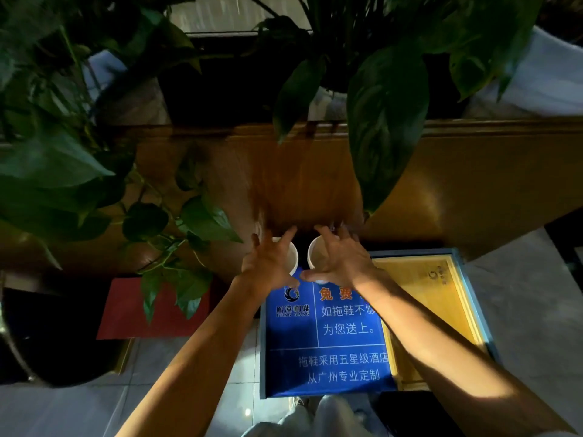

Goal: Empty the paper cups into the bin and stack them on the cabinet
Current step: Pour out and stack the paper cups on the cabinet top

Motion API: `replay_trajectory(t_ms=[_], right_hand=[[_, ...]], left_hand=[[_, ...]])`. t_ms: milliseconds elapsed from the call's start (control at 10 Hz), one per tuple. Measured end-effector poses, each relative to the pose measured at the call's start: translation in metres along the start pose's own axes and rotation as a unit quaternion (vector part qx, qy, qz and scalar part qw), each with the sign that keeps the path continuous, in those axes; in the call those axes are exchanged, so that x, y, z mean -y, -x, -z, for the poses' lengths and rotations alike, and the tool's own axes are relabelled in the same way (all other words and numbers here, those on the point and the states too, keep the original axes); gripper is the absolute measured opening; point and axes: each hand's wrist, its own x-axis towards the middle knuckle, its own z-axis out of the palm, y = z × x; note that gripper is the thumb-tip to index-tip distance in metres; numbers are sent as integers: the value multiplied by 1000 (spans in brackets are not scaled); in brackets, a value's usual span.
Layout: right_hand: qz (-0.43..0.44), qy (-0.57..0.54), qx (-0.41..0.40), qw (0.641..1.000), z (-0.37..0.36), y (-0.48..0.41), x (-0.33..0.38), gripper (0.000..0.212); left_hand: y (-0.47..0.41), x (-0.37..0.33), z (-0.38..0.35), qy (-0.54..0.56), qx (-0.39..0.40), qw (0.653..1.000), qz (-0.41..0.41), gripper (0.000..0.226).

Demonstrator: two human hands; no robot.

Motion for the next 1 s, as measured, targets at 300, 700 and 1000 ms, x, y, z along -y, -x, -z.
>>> replay_trajectory(t_ms=[300,700,1000], right_hand=[[43,32,-6,999,21,8,7,79],[30,52,12,998,18,-3,14,77],[17,-56,16,998,6,35,-7,123]], left_hand=[[7,0,16,9,-31,999,-35,78],[2,-6,13,-31,-21,999,-30,71],[15,-12,-3,-103,2,995,-5,111]])
